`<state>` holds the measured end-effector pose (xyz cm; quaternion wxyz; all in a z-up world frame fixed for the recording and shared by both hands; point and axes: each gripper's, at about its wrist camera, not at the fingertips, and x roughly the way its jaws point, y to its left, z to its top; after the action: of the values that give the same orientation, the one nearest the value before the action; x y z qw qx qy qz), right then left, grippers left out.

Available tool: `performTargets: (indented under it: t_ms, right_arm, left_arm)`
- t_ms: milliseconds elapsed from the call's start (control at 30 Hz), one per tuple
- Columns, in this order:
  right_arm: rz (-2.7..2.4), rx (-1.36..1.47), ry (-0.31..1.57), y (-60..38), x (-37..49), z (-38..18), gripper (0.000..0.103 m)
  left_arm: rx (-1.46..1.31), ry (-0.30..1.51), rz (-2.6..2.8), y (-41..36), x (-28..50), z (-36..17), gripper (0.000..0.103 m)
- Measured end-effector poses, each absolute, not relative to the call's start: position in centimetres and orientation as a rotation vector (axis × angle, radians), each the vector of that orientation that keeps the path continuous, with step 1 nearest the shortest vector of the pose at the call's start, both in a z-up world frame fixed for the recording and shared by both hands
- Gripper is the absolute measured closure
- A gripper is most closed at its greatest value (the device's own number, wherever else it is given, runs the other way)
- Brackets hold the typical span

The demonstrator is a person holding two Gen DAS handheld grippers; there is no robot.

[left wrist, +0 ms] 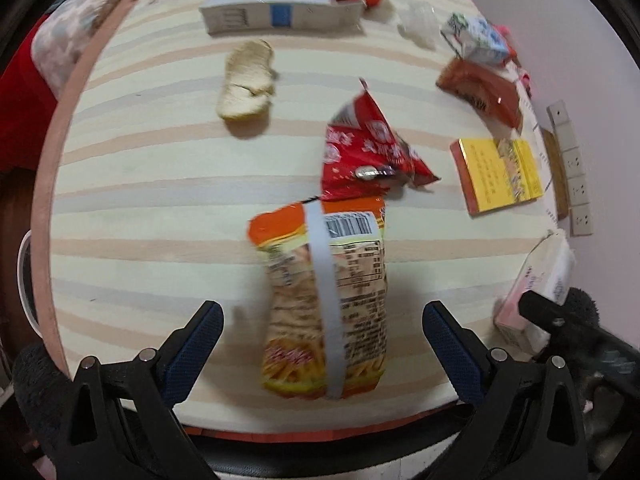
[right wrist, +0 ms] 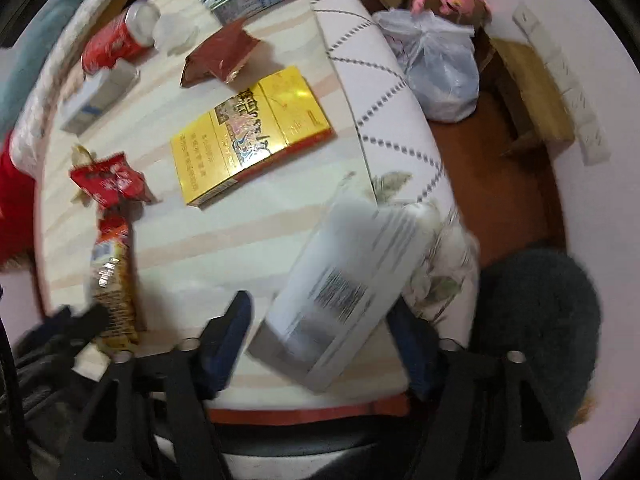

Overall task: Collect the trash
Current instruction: 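Grasp the orange snack bag with the left tool while the right grasps the white box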

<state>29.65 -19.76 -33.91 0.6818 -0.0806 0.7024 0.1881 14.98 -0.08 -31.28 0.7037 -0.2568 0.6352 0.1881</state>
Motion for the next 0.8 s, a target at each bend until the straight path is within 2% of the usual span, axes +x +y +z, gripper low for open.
performTargets:
  t_ms: [67, 100, 133, 167, 233, 333, 367, 400, 600, 800]
  right_arm:
    - [0.421, -0.011, 1.625, -21.1, 29.8, -34.6, 0.017]
    - [0.412, 0.035, 1.633, -21.4, 29.9, -34.9, 0.017]
    - [0.4, 0.049, 1.627, -21.4, 30.0, -35.2, 0.017]
    - [0.389, 0.041, 1.61, -21.3, 30.0, -35.4, 0.017]
    - [0.381, 0.021, 1.597, -21.0, 29.8, -35.7, 0.016]
    - [0.387, -0.046, 1.564, -19.8, 29.1, -35.4, 0.036]
    - [0.384, -0.079, 1.545, -19.5, 28.9, -35.2, 0.044]
    - [0.396, -0.083, 1.538, -19.7, 28.9, -35.0, 0.045]
    - [0.458, -0.102, 1.506, -19.7, 27.4, -33.4, 0.047]
    - [0.536, -0.109, 1.449, -19.2, 25.8, -30.3, 0.047]
  left_arm:
    - [-0.561, 1.432, 0.422, -0.3, 15.4, -32.1, 0.017]
    - [-0.557, 1.442, 0.427, -0.4, 15.6, -32.5, 0.027]
    - [-0.55, 1.448, 0.435, -0.4, 15.7, -32.8, 0.032]
    - [-0.541, 1.44, 0.441, -0.5, 15.7, -32.8, 0.033]
    - [-0.506, 1.433, 0.463, -0.6, 15.6, -32.6, 0.051]
    - [-0.482, 1.42, 0.486, -0.8, 14.6, -32.4, 0.062]
    - [-0.479, 1.417, 0.49, -0.7, 14.5, -32.3, 0.063]
    - [-0.478, 1.411, 0.495, -0.4, 13.7, -32.4, 0.064]
    - [-0.437, 1.352, 0.528, -0.3, 12.1, -30.8, 0.064]
    - [-0.39, 1.269, 0.563, -0.1, 10.7, -27.0, 0.065]
